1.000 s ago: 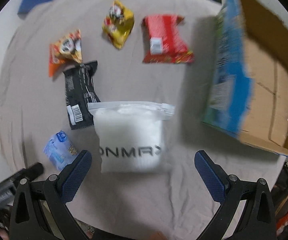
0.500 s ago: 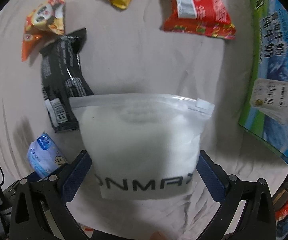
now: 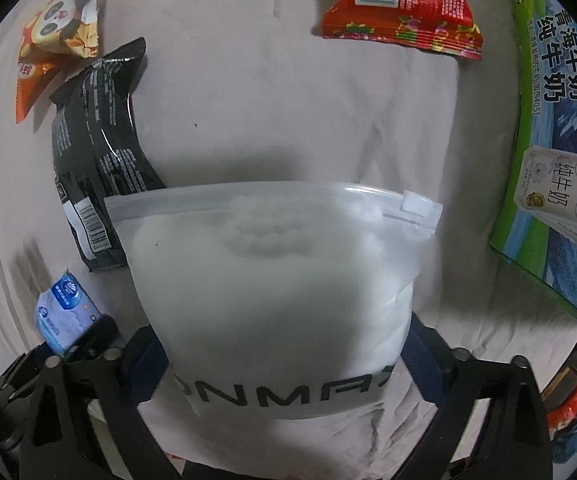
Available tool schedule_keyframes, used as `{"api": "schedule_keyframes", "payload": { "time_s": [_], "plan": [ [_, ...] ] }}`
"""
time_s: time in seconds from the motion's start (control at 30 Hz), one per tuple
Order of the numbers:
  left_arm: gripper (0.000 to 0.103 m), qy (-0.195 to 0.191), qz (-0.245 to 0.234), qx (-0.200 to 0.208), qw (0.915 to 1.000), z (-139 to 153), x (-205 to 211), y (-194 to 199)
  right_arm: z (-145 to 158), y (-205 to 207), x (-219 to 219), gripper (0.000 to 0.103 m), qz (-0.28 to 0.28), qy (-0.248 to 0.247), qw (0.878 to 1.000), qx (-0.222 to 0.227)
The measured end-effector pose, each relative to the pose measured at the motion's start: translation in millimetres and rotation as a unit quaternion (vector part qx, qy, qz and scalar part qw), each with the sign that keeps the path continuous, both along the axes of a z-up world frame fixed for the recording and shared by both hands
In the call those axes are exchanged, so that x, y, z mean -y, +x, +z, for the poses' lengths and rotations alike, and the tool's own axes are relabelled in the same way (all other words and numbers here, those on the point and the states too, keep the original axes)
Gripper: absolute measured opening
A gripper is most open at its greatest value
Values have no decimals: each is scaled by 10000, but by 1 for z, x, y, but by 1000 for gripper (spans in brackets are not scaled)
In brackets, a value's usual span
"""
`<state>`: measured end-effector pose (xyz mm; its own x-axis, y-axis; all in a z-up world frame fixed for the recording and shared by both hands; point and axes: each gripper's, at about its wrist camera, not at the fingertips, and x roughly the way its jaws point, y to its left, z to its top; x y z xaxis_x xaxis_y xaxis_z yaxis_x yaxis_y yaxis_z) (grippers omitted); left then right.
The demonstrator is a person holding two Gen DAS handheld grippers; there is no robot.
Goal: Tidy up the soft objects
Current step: 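Grasp the blue milk pouch with left tool while right tool grasps the white ONMAX bag, then carry the milk pouch and ONMAX bag with both tools over the cardboard box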
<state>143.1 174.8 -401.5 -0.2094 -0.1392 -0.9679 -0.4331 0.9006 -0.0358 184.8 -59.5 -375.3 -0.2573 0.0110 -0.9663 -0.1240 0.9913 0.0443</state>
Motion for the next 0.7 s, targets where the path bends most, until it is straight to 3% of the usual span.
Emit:
{"api": "schedule_keyframes", "payload": {
  "time_s": [0.1,0.33,0.7],
  "plan": [
    [48,74,-99,53,9999,8,3,1,0,-2,0,88,38,-114,9999,-61],
    [42,321,-320,243,9987,48,29,14,-1,-6,-10,79,160,-275,9995,-45],
    [40,779,-772,852,9903,128,61,5,30,-33,-18,74,324,-214,9978,545]
  ]
}}
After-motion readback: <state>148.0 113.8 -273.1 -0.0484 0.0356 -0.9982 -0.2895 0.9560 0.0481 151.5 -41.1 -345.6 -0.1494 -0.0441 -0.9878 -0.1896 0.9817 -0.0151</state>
